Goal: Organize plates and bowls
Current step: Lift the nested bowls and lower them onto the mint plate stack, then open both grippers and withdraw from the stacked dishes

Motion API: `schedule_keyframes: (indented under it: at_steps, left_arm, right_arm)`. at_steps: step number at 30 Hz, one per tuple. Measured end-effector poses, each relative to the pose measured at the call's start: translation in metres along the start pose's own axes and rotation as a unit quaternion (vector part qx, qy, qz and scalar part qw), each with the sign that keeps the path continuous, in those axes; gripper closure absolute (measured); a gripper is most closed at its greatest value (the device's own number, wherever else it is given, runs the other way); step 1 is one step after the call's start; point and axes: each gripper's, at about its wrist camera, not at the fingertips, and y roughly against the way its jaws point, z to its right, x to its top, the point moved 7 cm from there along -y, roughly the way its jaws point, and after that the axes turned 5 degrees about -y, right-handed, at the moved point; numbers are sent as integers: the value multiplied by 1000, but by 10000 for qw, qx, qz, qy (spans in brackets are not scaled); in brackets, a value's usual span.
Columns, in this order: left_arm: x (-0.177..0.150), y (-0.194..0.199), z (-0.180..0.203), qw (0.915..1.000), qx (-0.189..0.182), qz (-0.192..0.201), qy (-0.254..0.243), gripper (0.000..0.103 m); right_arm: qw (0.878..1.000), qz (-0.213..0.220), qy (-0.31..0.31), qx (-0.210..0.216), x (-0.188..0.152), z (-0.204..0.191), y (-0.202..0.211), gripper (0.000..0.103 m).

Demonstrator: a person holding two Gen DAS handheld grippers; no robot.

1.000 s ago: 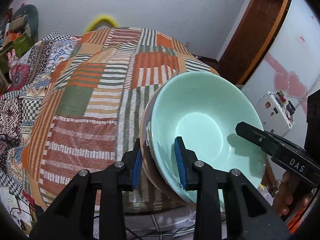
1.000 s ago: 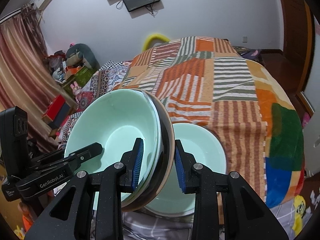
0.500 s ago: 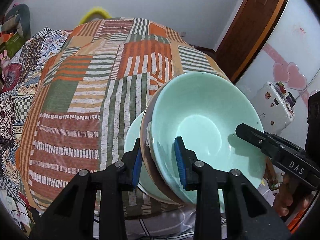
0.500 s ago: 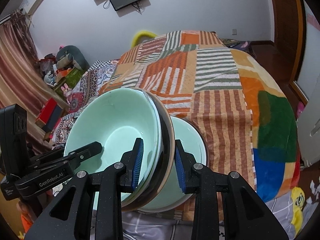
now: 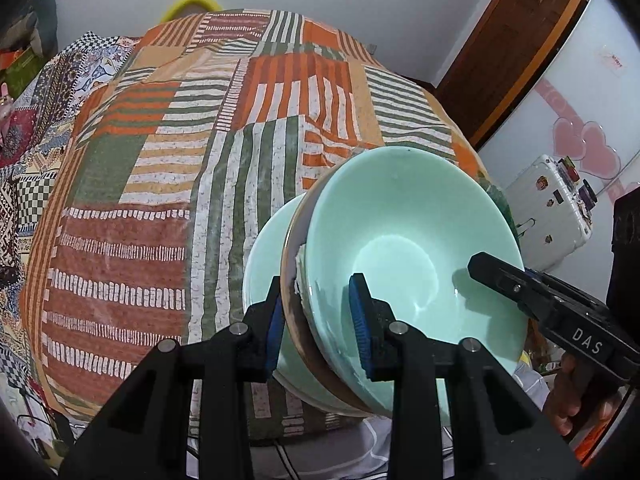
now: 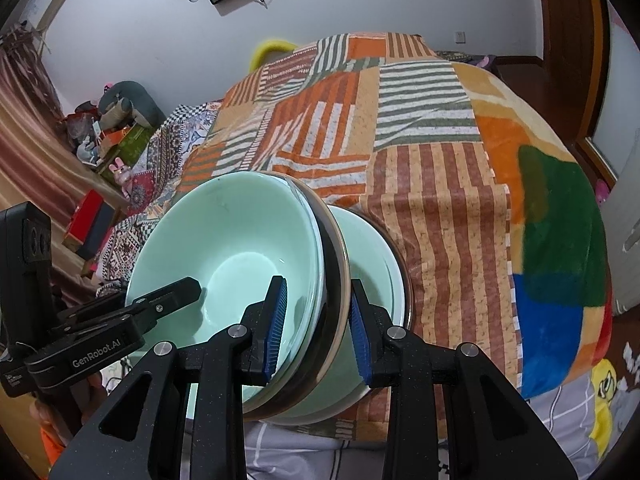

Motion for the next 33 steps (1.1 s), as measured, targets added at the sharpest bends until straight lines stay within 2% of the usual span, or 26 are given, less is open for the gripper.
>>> schedule_keyframes:
  at_steps: [7, 16, 22, 26, 33]
  left_arm:
    - [-4, -11, -5, 9999, -11, -140, 70, 72]
    - [-1, -15, -7, 9997, -106, -80, 182, 72]
    - [-1, -15, -8, 9992, -262, -32, 290, 70]
    - [0, -13, -10, 9996, -141, 4, 263, 65]
    - [1, 3, -9, 9997, -85, 146, 200, 63]
  right_arm:
    - [9999, -142, -53, -21, -1, 3, -9, 75]
    - [9998, -167, -9, -74, -1, 2, -17, 72]
    - [9999, -140, -47, 65, -3, 4, -18, 70]
    - [9999, -140, -15, 84, -4, 3, -17, 70]
    - [9999, 74, 70, -54, -1, 6, 0, 65]
